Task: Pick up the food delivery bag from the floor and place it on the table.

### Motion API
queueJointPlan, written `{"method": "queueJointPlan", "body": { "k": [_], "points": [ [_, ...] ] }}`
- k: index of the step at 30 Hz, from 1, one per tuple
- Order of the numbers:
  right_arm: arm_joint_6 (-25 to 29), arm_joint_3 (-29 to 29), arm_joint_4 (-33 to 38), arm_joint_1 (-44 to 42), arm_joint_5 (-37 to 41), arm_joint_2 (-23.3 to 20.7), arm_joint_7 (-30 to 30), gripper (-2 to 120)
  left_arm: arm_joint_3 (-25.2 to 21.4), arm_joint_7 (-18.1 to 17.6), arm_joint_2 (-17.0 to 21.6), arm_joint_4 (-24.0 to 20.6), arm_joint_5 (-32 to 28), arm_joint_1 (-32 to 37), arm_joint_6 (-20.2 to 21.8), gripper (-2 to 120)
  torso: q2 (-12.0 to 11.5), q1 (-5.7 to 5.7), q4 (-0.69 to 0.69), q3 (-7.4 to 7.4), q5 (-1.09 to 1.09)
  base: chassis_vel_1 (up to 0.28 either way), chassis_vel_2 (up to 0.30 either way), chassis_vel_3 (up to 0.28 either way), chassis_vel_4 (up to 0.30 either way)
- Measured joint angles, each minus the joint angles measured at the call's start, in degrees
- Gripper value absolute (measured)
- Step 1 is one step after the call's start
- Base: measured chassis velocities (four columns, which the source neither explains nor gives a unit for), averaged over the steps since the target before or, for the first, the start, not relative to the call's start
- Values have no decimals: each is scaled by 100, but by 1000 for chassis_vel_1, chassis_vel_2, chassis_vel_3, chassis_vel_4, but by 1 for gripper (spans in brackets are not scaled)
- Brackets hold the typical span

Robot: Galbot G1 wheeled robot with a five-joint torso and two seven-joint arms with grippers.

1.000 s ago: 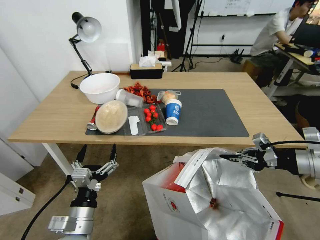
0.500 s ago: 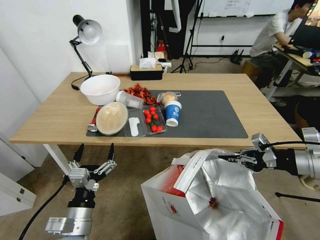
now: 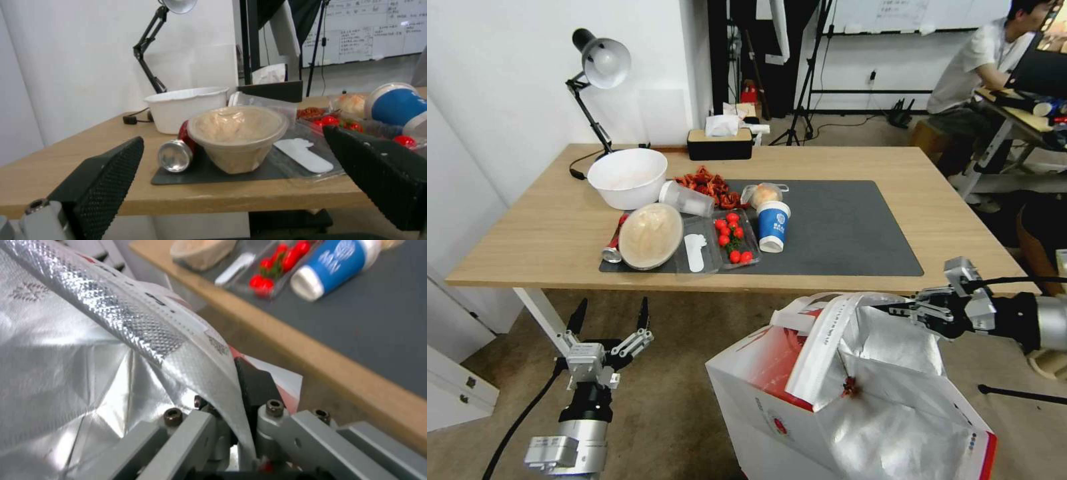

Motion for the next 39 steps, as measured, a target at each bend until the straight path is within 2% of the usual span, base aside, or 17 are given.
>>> {"method": "queueJointPlan", "body": {
  "k": [11,23,32,39],
  "points": [
    [-116,1018,-94,75,1171,293,244,0,2,0,2,34,-14,3,-106,100,-14,-6,1,-8,0,0,0,0,0],
    [-81,1479,-695,407,1885,198,704,0,27,35,-17,98,-20,-27,-181,100,-22,-9,1,-13,1,0,0,0,0],
    [16,1467,-1194,784,2092,-195,1053,0,50,48,-32,135,-24,-78,-192,100,-26,-11,1,-15,0,0,0,0,0],
    [22,812,-1731,1731,2111,-492,1307,0,21,52,-41,165,-39,-96,-192,100,-28,-11,2,-15,0,0,0,0,0]
  ]
}}
